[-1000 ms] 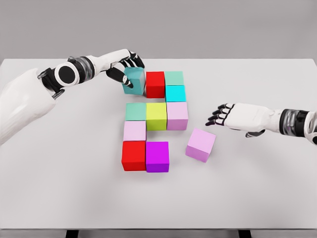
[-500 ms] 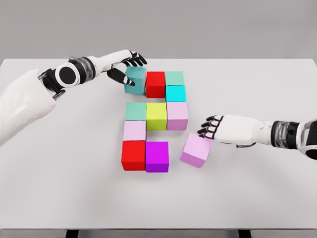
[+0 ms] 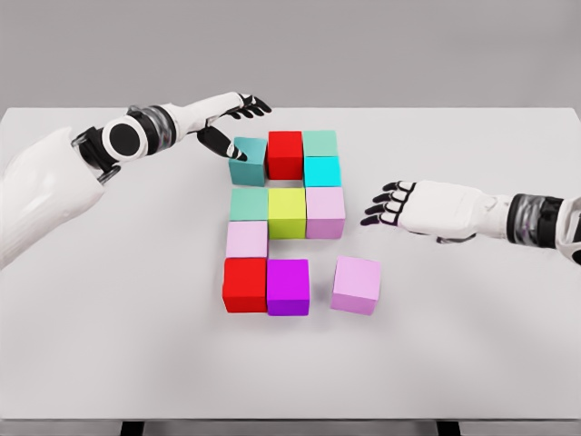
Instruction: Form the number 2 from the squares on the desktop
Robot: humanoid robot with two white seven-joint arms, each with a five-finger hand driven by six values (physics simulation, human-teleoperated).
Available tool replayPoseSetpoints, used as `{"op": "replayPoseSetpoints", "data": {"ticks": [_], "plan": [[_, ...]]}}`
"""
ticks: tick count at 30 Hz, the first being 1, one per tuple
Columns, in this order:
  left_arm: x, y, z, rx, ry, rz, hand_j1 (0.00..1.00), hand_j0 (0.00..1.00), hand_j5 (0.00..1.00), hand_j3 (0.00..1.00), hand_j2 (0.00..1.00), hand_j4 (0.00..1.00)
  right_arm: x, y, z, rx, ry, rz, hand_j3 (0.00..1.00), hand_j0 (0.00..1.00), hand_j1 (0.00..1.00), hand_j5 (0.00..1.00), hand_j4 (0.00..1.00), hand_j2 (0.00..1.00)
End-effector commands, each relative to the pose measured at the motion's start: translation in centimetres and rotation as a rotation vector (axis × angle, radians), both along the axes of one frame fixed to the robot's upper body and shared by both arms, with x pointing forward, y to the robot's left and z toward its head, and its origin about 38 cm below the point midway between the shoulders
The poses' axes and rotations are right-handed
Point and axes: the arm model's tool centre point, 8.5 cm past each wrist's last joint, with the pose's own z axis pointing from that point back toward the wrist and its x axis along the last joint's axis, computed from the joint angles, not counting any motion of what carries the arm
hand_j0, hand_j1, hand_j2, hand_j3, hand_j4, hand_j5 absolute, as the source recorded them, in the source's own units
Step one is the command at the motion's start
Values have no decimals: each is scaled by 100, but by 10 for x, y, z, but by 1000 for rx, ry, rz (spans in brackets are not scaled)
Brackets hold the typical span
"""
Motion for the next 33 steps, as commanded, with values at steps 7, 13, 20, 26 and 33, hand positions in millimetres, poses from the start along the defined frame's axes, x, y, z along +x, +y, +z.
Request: {"op": "replayPoseSetpoints", "data": {"ticks": [7,13,20,26,33], "plan": [[-3,-3,0,-5,-1,-14,92,92,92,92,92,92,-19,-64,29,-120,2,-72,100,100,100,100,100,100],[-4,-4,-2,-5,2,-17,94,94,94,94,94,94,-33,-57,8,-139,62,-35,100,100,100,100,100,100],[-5,-3,-6,-1,9,-14,94,94,94,94,94,94,-42,-47,-17,-160,131,7,100,100,100,100,100,100],[-7,-3,-11,1,17,-14,94,94,94,94,94,94,-48,-41,-28,-166,164,29,100,100,100,100,100,100],[-6,-6,-13,4,23,-10,94,94,94,94,94,94,-49,-23,-37,-146,181,69,100,100,100,100,100,100]]}}
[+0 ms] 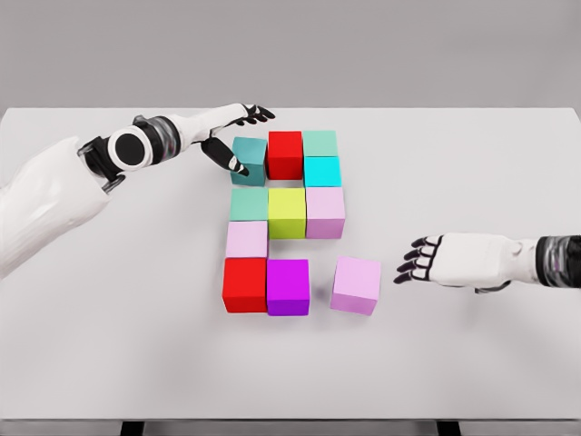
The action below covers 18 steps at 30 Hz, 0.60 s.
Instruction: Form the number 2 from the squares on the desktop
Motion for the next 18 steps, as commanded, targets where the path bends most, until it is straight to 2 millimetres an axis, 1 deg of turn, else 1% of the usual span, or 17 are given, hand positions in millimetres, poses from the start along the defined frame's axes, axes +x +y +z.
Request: {"op": "replayPoseSetpoints", "data": {"ticks": [1,3,6,8,12,13,16,18], "plan": [[0,0,-1,1,2,3,94,94,94,94,94,94,-4,9,-10,9,29,19,100,100,100,100,100,100],[-1,0,-4,3,8,4,93,93,93,93,93,93,-6,16,-14,12,41,38,100,100,100,100,100,100],[-1,0,-5,3,8,5,93,93,93,93,93,93,-5,16,-14,9,40,40,100,100,100,100,100,100],[-1,0,-7,4,12,7,93,93,93,93,93,93,-7,20,-17,6,51,53,100,100,100,100,100,100],[1,-3,-11,4,20,16,93,93,93,93,93,93,-5,24,-15,13,43,60,100,100,100,100,100,100],[2,-3,-11,5,21,17,93,93,93,93,93,93,-6,27,-18,14,50,68,100,100,100,100,100,100],[3,-5,-13,8,21,19,93,93,93,93,93,93,-3,31,-14,15,40,78,100,100,100,100,100,100],[5,-1,-16,15,28,35,93,93,93,93,93,93,-2,34,-14,20,37,84,100,100,100,100,100,100]]}}
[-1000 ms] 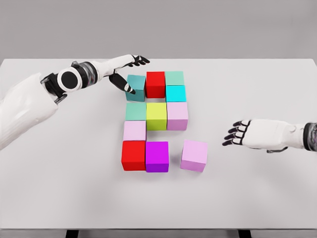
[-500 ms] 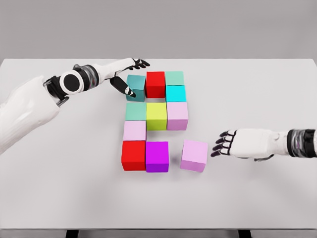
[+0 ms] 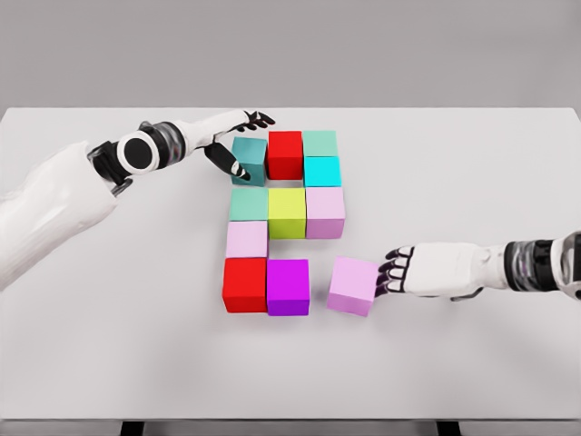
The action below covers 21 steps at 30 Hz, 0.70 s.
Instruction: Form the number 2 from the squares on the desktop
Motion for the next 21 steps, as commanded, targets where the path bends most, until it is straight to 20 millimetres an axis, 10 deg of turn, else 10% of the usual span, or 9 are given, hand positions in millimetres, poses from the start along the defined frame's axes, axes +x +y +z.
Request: {"op": "replayPoseSetpoints", "data": {"ticks": [1,21], "plan": [[2,2,-2,3,3,10,93,93,93,93,93,93,-2,3,-3,7,12,6,100,100,100,100,100,100],[7,-11,-10,7,15,18,93,93,93,93,93,93,6,11,8,18,-18,22,100,100,100,100,100,100]]}}
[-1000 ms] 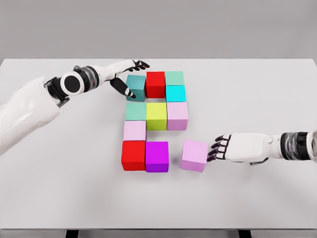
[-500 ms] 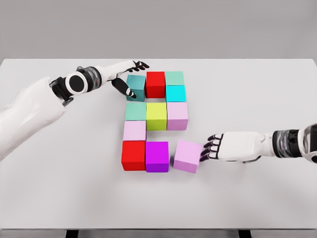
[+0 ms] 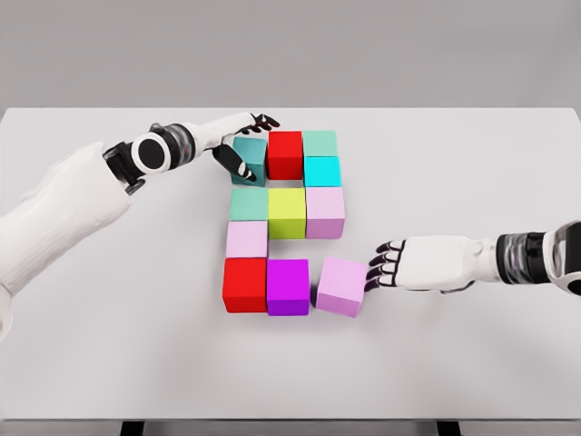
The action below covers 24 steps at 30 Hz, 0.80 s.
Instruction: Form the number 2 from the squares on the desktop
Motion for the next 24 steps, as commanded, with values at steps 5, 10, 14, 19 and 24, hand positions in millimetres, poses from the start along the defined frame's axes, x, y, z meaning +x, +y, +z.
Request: {"op": "replayPoseSetpoints", "data": {"ticks": [5,10,14,19,24], "plan": [[1,-1,0,-3,-1,3,93,93,93,93,93,93,0,9,-1,7,7,21,100,100,100,100,100,100],[4,-3,-1,-2,2,12,93,93,93,93,93,93,0,12,-1,7,4,31,100,100,100,100,100,100],[6,-3,-2,11,-2,18,93,93,93,93,93,93,1,11,0,6,2,28,100,100,100,100,100,100],[6,-6,-1,8,-4,13,93,93,93,93,93,93,4,10,4,4,-9,25,100,100,100,100,100,100],[6,-8,0,5,-6,11,93,93,93,93,93,93,7,9,10,5,-26,22,100,100,100,100,100,100]]}}
